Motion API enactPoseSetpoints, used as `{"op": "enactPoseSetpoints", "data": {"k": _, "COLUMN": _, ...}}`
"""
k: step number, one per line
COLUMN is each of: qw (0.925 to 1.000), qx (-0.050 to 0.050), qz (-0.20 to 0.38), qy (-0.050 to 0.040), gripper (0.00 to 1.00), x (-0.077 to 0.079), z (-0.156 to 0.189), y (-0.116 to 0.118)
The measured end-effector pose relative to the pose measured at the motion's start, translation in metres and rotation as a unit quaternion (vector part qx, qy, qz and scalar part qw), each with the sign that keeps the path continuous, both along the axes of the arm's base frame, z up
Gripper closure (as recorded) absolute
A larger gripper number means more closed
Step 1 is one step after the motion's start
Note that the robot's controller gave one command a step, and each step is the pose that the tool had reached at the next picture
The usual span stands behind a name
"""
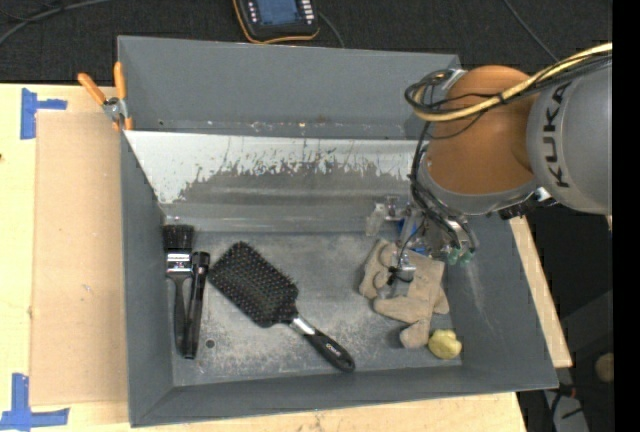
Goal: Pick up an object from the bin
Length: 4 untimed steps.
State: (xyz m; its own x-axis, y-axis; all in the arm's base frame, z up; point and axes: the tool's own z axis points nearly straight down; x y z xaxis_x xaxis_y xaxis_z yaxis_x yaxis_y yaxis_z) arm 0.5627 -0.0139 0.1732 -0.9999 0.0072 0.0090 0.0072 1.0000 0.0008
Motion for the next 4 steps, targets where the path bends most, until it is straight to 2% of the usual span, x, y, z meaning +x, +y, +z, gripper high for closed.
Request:
{"op": "enactPoseSetpoints", "data": {"k": 1, "qw": 1.0, "qx": 0.0, "qz": 0.0, "qy": -0.0038, "gripper": 0.0, "x": 0.002, "z": 0.004, "y": 0.0}}
{"op": "enactPoseSetpoints", "data": {"k": 2, "qw": 0.999, "qx": 0.001, "qz": -0.046, "qy": -0.0012, "gripper": 0.0, "x": 0.012, "z": -0.105, "y": -0.076}}
{"op": "enactPoseSetpoints", "data": {"k": 3, "qw": 1.0, "qx": 0.005, "qz": -0.001, "qy": -0.0049, "gripper": 0.0, "x": 0.024, "z": -0.104, "y": -0.088}}
{"op": "enactPoseSetpoints", "data": {"k": 4, "qw": 0.9993, "qx": 0.001, "qz": -0.038, "qy": -0.0037, "gripper": 0.0, "x": 0.015, "z": -0.102, "y": -0.077}}
